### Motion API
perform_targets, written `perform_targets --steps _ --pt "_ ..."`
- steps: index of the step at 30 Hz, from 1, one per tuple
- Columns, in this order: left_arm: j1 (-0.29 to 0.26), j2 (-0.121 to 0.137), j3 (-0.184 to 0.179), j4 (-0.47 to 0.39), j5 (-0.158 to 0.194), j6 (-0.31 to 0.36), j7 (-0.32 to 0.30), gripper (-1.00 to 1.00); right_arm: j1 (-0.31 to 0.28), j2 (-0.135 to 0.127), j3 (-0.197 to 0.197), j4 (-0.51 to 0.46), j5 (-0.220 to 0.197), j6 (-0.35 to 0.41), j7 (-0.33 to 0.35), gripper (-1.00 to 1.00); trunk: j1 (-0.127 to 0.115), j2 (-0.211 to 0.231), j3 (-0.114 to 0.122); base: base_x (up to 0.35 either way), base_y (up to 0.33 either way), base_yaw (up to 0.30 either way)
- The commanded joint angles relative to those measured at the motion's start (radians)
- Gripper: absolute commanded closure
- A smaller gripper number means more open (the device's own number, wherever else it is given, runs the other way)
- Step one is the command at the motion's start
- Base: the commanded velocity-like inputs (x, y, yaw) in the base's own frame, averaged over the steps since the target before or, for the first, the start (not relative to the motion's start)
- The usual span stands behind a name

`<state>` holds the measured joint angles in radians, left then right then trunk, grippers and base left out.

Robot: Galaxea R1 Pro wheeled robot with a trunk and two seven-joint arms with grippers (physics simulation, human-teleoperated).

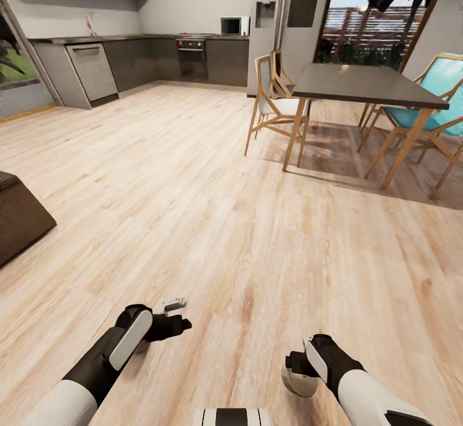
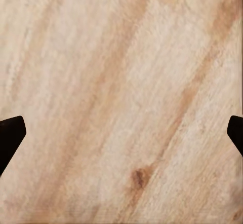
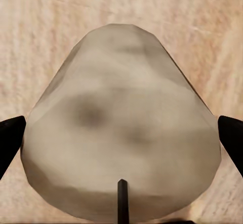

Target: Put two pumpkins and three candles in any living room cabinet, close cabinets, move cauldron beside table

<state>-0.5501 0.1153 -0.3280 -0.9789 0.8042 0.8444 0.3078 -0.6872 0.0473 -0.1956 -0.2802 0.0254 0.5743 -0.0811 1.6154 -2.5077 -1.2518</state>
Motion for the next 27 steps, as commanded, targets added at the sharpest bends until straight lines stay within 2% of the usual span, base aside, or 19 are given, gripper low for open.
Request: perform_targets --steps 1,27 --pt "-0.001 0.001 -0.003 -0.001 0.01 0.001 0.01 -1.0 0.0 0.001 -0.006 -0.002 0.003 0.007 -0.003 1.0 -0.001 0.0 0.003 0.0 0.0 0.0" --pt "-0.001 0.001 -0.003 -0.001 0.008 0.001 0.01 -1.0 0.0 0.006 -0.011 -0.002 -0.003 0.01 -0.003 1.0 -0.012 0.006 0.104 0.0 0.0 0.007"
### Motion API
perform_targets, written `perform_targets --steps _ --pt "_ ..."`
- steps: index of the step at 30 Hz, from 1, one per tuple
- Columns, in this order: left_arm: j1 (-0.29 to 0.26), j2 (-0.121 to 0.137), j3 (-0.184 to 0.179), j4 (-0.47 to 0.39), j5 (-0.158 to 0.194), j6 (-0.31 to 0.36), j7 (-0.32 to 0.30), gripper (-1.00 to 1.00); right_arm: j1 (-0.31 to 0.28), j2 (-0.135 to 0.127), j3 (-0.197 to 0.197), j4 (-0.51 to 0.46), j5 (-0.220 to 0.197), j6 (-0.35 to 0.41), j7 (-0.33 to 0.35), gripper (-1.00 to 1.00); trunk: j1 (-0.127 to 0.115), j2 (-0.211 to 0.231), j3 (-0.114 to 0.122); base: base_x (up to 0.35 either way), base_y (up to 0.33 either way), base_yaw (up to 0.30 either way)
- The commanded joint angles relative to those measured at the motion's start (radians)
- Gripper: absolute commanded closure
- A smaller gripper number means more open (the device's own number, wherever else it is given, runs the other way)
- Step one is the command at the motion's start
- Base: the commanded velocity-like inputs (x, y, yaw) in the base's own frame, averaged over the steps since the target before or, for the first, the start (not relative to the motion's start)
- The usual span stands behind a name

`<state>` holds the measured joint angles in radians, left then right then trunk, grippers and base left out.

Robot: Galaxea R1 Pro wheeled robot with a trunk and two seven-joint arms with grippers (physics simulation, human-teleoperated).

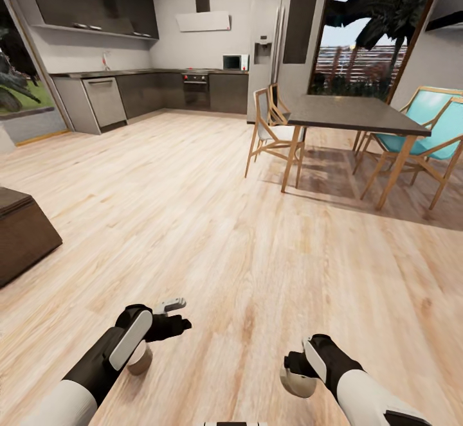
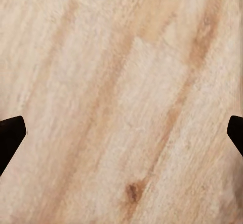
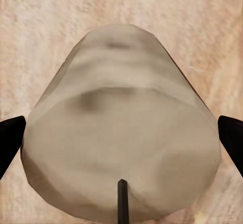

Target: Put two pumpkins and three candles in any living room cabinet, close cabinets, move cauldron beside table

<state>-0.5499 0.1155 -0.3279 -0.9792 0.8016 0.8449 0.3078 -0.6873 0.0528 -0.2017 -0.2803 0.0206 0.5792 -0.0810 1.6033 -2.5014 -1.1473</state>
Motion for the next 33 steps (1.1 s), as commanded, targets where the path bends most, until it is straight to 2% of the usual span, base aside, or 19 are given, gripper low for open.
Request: perform_targets --steps 1,7,11,25,33 --pt "-0.001 0.001 -0.003 -0.001 0.01 0.001 0.01 -1.0 0.0 0.001 -0.005 -0.002 0.002 0.005 -0.003 1.0 -0.001 0.0 0.003 0.0 0.0 0.181" --pt "-0.001 0.002 -0.003 -0.001 0.01 0.0 0.01 -1.0 0.0 0.002 -0.004 -0.002 0.002 0.005 -0.003 1.0 -0.003 0.001 0.026 0.0 0.0 0.251" --pt "-0.001 0.001 -0.003 -0.001 0.01 0.001 0.01 -1.0 0.0 0.001 -0.004 -0.002 0.002 0.004 -0.003 1.0 -0.019 0.029 0.039 0.0 0.0 0.152" --pt "-0.001 0.001 -0.003 -0.001 0.008 0.001 0.01 -1.0 0.0 0.0 -0.004 -0.002 0.004 0.004 -0.002 1.0 -0.072 0.127 0.083 0.0 0.0 0.008" --pt "-0.001 0.002 -0.003 0.003 0.006 0.0 0.011 -1.0 0.0 0.002 -0.002 -0.002 0.004 0.004 -0.003 1.0 -0.103 0.183 0.108 0.0 0.0 0.231"
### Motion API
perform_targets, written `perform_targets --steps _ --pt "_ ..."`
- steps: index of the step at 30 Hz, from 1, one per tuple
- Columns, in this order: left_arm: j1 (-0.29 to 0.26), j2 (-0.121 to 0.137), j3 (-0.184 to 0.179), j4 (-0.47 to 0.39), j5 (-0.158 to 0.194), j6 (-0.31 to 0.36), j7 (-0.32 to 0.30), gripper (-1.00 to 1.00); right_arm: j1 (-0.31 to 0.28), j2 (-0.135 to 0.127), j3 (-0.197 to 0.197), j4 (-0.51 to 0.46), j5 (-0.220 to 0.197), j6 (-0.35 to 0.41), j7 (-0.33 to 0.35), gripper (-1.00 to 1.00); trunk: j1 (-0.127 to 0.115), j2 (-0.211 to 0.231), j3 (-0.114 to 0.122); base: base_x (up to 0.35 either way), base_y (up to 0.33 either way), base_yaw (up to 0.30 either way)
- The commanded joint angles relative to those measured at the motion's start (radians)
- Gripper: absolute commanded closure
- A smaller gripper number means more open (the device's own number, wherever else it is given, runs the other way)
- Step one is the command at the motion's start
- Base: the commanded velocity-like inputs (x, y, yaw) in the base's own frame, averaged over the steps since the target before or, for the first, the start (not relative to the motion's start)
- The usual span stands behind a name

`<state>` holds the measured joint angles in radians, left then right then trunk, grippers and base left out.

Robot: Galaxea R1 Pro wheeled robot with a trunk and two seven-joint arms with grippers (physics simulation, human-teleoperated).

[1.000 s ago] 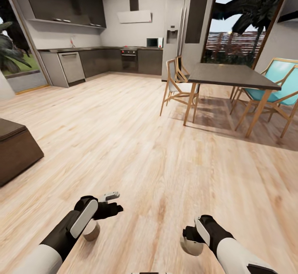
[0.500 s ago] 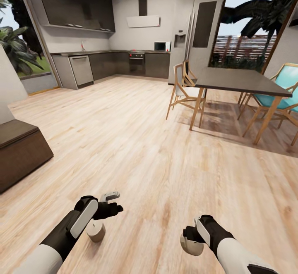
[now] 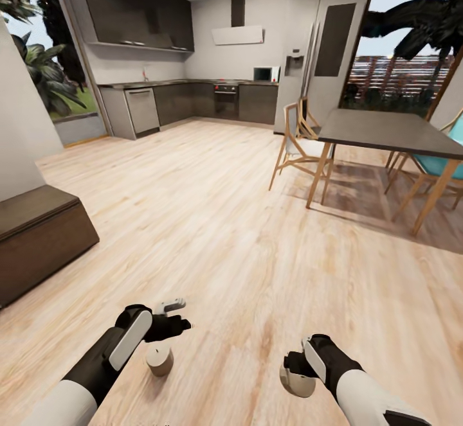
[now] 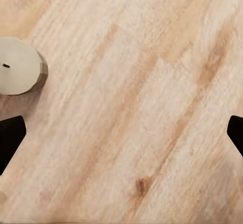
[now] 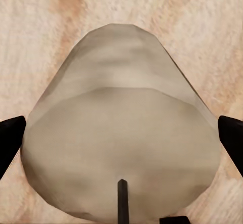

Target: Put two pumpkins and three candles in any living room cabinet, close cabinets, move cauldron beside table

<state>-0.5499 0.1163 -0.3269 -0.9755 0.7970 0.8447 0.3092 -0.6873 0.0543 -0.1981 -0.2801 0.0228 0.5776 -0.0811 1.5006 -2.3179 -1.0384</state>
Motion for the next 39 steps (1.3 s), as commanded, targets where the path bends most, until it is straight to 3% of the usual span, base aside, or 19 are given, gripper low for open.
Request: perform_targets --steps 1,9,12,13,15,16,18,20,25,28,35,37,39 --pt "-0.001 0.002 -0.003 0.0 0.01 0.0 0.011 -1.0 0.0 0.001 -0.005 -0.002 0.002 0.005 -0.003 1.0 -0.004 0.007 0.002 0.0 0.0 0.269" --pt "-0.001 0.026 -0.004 0.015 0.01 -0.002 0.019 -1.0 0.0 0.0 -0.003 -0.006 0.002 0.011 -0.001 1.0 -0.035 0.063 0.027 0.0 0.0 0.272" --pt "-0.001 0.025 -0.005 0.024 0.011 -0.004 0.079 -1.0 0.0 -0.005 -0.007 -0.139 0.001 0.097 0.027 1.0 -0.046 0.084 0.037 0.0 0.0 0.111" --pt "-0.001 0.024 -0.006 0.025 0.011 -0.005 0.093 -1.0 0.001 -0.005 -0.007 -0.247 0.0 0.147 0.08 1.0 -0.05 0.091 0.04 0.0 0.0 0.025" --pt "-0.001 0.023 -0.007 0.027 0.011 -0.005 0.103 -1.0 0.006 -0.005 -0.009 -0.472 -0.01 0.232 0.264 1.0 -0.058 0.105 0.046 0.0 0.0 0.011" --pt "-0.001 0.022 -0.007 0.027 0.011 -0.005 0.106 -1.0 0.012 -0.007 -0.01 -0.59 -0.021 0.277 0.411 1.0 -0.062 0.112 0.049 0.0 0.0 0.004" --pt "-0.001 0.021 -0.007 0.027 0.01 -0.006 0.108 -1.0 0.016 -0.011 -0.012 -0.711 -0.031 0.323 0.637 1.0 -0.069 0.126 0.056 0.0 0.0 0.002" --pt "-0.001 0.02 -0.008 0.027 0.01 -0.006 0.109 -1.0 0.017 -0.02 -0.013 -0.749 -0.034 0.341 0.77 1.0 -0.077 0.14 0.062 0.0 0.0 0.0" --pt "-0.001 0.019 -0.008 0.027 0.01 -0.006 0.111 -1.0 0.018 -0.028 -0.011 -0.782 -0.033 0.359 1.001 1.0 -0.096 0.175 0.078 0.0 0.0 0.0" --pt "-0.001 0.02 -0.008 0.027 0.01 -0.007 0.112 -1.0 0.018 -0.028 -0.011 -0.783 -0.029 0.362 1.057 1.0 -0.108 0.196 0.087 0.0 0.0 0.0" --pt "-0.001 0.022 -0.008 0.03 0.009 -0.008 0.117 -1.0 0.018 -0.028 -0.009 -0.779 -0.029 0.363 1.069 1.0 -0.134 0.245 0.109 0.0 0.0 0.0" --pt "-0.001 0.022 -0.007 0.034 0.009 -0.009 0.142 -1.0 0.018 -0.028 -0.009 -0.778 -0.028 0.363 1.069 1.0 -0.142 0.259 0.115 0.0 0.0 0.0" --pt "-0.001 0.02 -0.006 0.04 0.012 -0.012 0.207 -1.0 0.018 -0.028 -0.009 -0.777 -0.028 0.363 1.069 1.0 -0.146 0.266 0.118 0.0 0.0 0.0"
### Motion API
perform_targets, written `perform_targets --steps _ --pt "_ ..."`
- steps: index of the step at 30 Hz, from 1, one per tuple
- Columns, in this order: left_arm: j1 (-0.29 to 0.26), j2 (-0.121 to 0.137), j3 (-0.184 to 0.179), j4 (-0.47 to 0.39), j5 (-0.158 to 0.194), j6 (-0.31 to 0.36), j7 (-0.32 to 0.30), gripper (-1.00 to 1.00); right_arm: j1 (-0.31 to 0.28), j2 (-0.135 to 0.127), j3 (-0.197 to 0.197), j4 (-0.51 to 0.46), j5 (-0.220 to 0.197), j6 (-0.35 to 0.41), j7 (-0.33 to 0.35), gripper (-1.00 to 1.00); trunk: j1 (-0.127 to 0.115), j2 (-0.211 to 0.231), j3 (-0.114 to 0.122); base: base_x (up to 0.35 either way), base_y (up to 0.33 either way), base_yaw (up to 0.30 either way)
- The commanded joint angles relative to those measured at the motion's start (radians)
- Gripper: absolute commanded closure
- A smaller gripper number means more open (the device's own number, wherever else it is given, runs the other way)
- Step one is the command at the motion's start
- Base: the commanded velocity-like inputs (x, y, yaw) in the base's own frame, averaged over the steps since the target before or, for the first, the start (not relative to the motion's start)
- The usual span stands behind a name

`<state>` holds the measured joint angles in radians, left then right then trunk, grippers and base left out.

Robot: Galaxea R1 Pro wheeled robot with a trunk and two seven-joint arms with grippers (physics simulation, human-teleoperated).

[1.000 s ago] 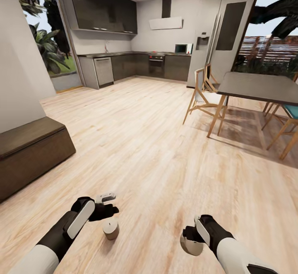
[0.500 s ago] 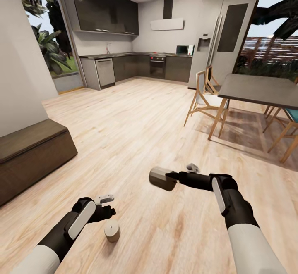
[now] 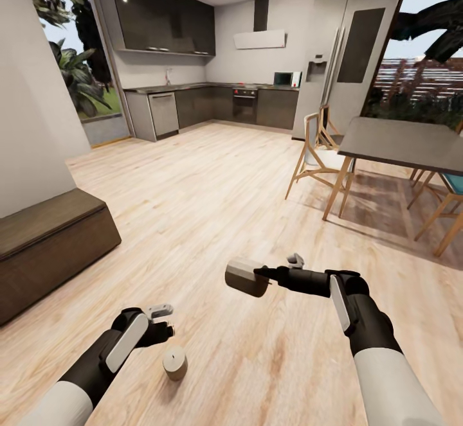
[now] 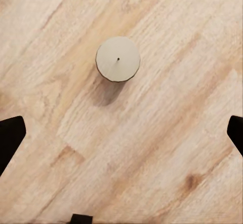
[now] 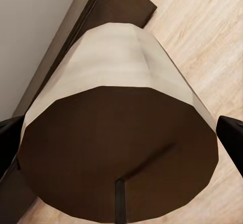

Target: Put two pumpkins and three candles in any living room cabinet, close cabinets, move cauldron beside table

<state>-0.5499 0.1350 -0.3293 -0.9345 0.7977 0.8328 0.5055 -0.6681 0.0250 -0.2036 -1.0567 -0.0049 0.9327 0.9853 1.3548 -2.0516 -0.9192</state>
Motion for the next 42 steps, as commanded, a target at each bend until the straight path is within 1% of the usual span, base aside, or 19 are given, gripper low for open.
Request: perform_targets --steps 1,2,5,20,32,42 --pt "-0.001 0.0 -0.004 0.0 0.013 -0.001 0.031 -1.0 -0.001 0.001 -0.003 0.0 0.0 0.008 0.003 1.0 0.0 0.0 -0.001 0.0 0.0 0.0" --pt "-0.001 -0.001 -0.004 0.001 0.015 -0.002 0.048 -1.0 -0.001 0.001 -0.003 0.001 0.0 0.007 0.003 1.0 0.0 0.0 -0.001 0.0 0.0 0.0" --pt "-0.001 -0.001 -0.005 0.002 0.016 -0.003 0.059 -1.0 -0.001 0.001 -0.002 0.002 0.0 0.006 0.003 1.0 0.0 0.0 -0.001 0.0 0.0 0.0" --pt "-0.001 -0.001 -0.005 0.003 0.017 -0.003 0.06 -1.0 -0.001 0.001 -0.002 0.003 0.0 0.005 0.003 1.0 0.0 0.0 -0.001 0.157 0.012 0.0" --pt "-0.001 -0.001 -0.005 0.003 0.018 -0.003 0.059 -1.0 -0.001 0.001 -0.001 0.005 0.004 -0.005 -0.001 1.0 0.0 0.0 -0.001 0.186 0.069 0.0" --pt "-0.001 -0.002 -0.004 0.0 0.009 -0.004 0.06 -1.0 -0.001 0.001 0.0 0.007 0.0 -0.005 0.004 1.0 0.0 0.0 -0.001 0.024 0.009 0.0"
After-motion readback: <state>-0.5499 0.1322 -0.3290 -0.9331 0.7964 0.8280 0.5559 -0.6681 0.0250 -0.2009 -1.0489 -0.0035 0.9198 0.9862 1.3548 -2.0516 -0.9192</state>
